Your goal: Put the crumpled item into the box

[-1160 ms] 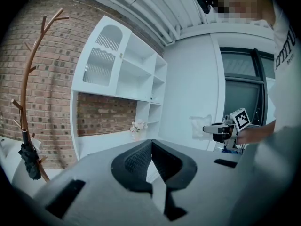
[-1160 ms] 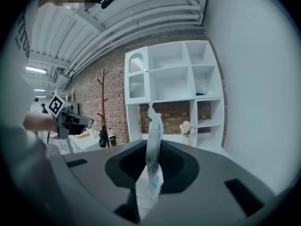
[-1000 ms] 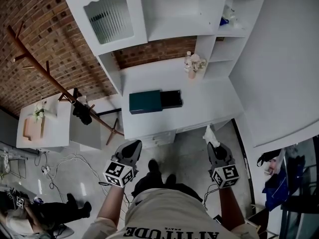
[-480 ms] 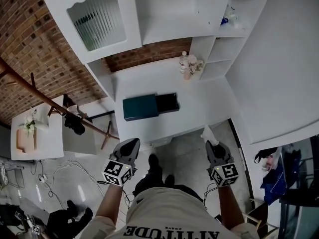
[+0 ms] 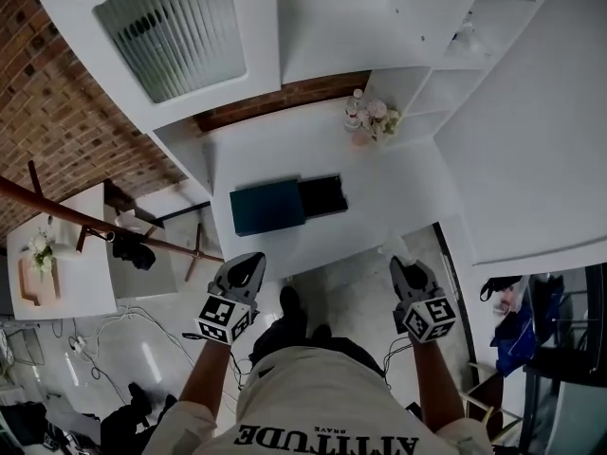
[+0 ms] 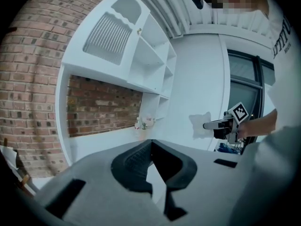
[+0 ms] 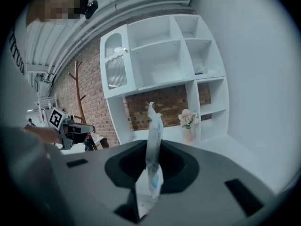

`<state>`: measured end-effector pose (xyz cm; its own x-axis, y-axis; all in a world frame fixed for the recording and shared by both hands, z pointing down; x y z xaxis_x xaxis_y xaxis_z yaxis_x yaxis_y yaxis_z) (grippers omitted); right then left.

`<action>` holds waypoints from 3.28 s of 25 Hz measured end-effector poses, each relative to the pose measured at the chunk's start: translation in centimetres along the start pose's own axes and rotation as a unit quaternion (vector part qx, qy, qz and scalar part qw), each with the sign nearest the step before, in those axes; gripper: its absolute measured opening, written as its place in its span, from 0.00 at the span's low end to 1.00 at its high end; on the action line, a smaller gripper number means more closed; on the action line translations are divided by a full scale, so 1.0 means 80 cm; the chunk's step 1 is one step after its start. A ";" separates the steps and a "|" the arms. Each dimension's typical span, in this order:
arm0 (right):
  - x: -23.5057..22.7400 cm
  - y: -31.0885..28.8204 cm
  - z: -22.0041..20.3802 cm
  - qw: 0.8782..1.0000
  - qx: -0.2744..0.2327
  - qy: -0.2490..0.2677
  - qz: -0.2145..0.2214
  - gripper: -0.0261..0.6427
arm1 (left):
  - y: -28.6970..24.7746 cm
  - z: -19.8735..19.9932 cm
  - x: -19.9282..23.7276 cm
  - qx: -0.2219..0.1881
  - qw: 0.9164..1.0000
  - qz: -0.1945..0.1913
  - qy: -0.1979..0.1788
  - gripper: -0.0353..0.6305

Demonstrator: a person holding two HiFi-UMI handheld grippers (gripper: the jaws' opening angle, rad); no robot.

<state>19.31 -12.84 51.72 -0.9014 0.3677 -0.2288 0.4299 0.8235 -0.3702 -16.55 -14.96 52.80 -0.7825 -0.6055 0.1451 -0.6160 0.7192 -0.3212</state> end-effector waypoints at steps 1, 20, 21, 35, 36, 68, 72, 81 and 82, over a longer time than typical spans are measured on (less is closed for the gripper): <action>0.001 -0.009 0.000 1.000 0.003 -0.008 0.001 0.14 | -0.003 -0.001 0.009 0.002 1.000 -0.002 0.001 0.09; -0.001 -0.130 0.013 0.997 0.068 -0.026 0.033 0.14 | -0.035 -0.004 0.071 0.017 0.999 -0.004 0.030 0.09; -0.005 -0.139 0.011 0.996 0.076 -0.025 0.038 0.14 | -0.039 -0.004 0.069 0.016 0.999 0.000 0.030 0.09; -0.066 -0.268 -0.004 0.968 0.194 0.021 0.159 0.14 | -0.097 0.001 0.044 0.011 0.992 0.099 0.077 0.09; -0.069 -0.277 -0.006 0.964 0.201 0.025 0.170 0.14 | -0.099 -0.003 0.041 0.011 0.991 0.108 0.083 0.09; -0.042 -0.494 -0.177 0.861 0.455 -0.012 0.227 0.14 | -0.101 -0.057 0.025 0.038 0.965 0.217 0.143 0.09; -0.045 -0.506 -0.189 0.856 0.471 -0.029 0.209 0.14 | -0.098 -0.062 0.024 0.041 0.963 0.222 0.150 0.09; -0.069 -0.505 -0.184 0.863 0.468 0.113 0.156 0.35 | -0.103 -0.065 0.022 0.045 0.963 0.218 0.150 0.09; -0.072 -0.503 -0.184 0.860 0.470 0.124 0.155 0.36 | -0.104 -0.064 0.022 0.045 0.964 0.217 0.149 0.09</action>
<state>6.43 -41.71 81.16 -0.6698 0.6828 -0.2918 0.3985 -0.0011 -0.9172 -13.23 -20.26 60.53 -0.9644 -0.1196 0.2359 -0.2242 0.8426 -0.4896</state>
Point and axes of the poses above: the fingertips, and each gripper's own axes: y backward along the fingers, x to its left, z out of its top, the point moved 6 cm from there along y, backward along the fingers, and after that the axes turned 2 degrees about -y, right-handed, at the moved point
